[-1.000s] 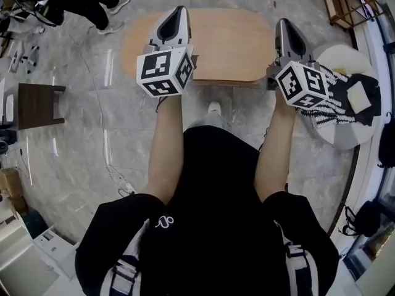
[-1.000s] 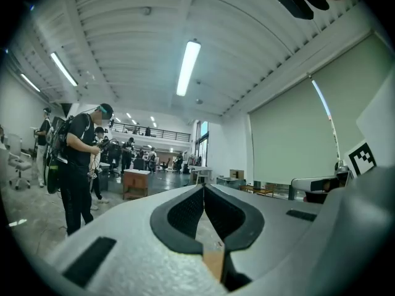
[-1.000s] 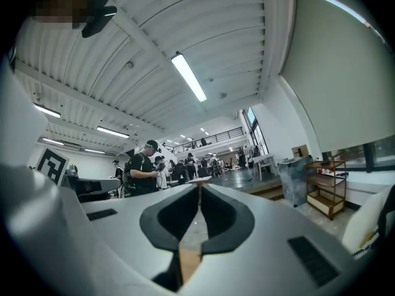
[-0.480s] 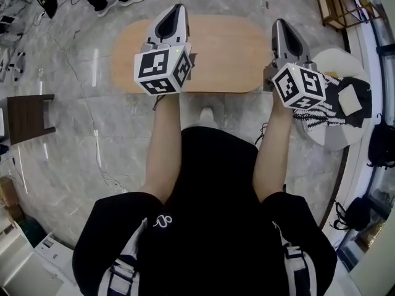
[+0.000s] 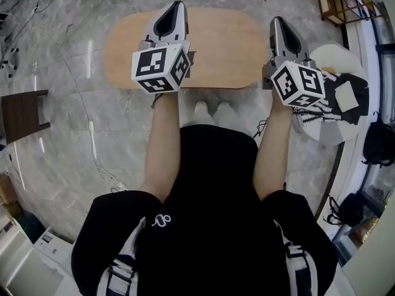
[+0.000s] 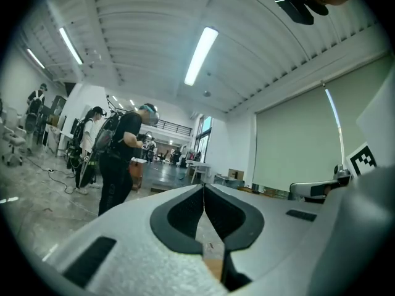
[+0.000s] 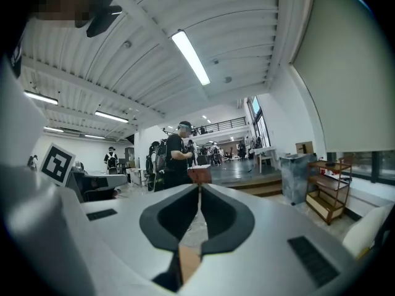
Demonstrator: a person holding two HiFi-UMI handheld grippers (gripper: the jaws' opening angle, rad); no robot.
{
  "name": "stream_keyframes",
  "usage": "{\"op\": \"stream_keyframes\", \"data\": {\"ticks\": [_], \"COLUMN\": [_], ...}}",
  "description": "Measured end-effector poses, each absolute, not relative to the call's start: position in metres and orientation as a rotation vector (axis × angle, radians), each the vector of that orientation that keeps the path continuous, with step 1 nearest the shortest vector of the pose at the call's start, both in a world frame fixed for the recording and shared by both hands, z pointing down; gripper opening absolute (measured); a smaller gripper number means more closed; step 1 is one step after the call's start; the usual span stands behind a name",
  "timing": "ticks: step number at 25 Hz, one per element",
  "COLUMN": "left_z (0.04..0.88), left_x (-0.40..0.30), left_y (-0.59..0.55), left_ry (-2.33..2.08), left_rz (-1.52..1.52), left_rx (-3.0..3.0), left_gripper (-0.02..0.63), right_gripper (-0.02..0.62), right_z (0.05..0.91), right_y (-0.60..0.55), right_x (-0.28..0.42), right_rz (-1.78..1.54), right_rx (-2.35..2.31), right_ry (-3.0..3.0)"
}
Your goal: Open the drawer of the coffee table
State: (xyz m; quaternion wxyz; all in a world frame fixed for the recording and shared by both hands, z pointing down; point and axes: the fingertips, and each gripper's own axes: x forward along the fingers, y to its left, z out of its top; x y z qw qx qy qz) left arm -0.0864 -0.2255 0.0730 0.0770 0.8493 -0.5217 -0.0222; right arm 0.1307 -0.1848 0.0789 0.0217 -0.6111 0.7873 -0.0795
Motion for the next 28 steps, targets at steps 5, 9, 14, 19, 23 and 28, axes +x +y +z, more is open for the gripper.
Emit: {"op": "stream_keyframes", "data": {"ticks": [5, 9, 14, 19, 23, 28], "left_z": [0.085, 0.107, 0.135, 0.169, 0.199, 0.247], "left_x": [-0.077, -0.077, -0.085, -0.101, -0.108, -0.115], "left_y": [-0.228, -0.225, -0.22, -0.21, -0.2, -0.179], "left_ry": [-1.577, -1.596, -1.618, -1.633, -1.611, -1.562], "left_rz": [-0.048, -0.011, 0.035, 0.1, 0.173, 0.276], "left_rx": [2.509, 2.453, 2.393, 2.33, 2.306, 2.261], "left_gripper": [0.011, 0.011, 0.011, 0.011, 0.011, 0.011], "right_gripper": [0.014, 0.014, 0.014, 0.014, 0.014, 0.014], "right_z": [0.089, 0.11, 0.139, 0.172, 0.199, 0.236], "right_y": [-0.194, -0.197, -0.195, -0.187, -0.179, -0.166], "right_x": [0.141, 0.144, 0.141, 0.134, 0.133, 0.128], "right_rz": [-0.289, -0.354, -0.416, -0.492, -0.559, -0.656], "right_rx": [-1.872, -1.856, -1.842, -1.829, -1.83, -1.835], "right_ry": [2.467, 2.505, 2.556, 2.584, 2.597, 2.615]}}
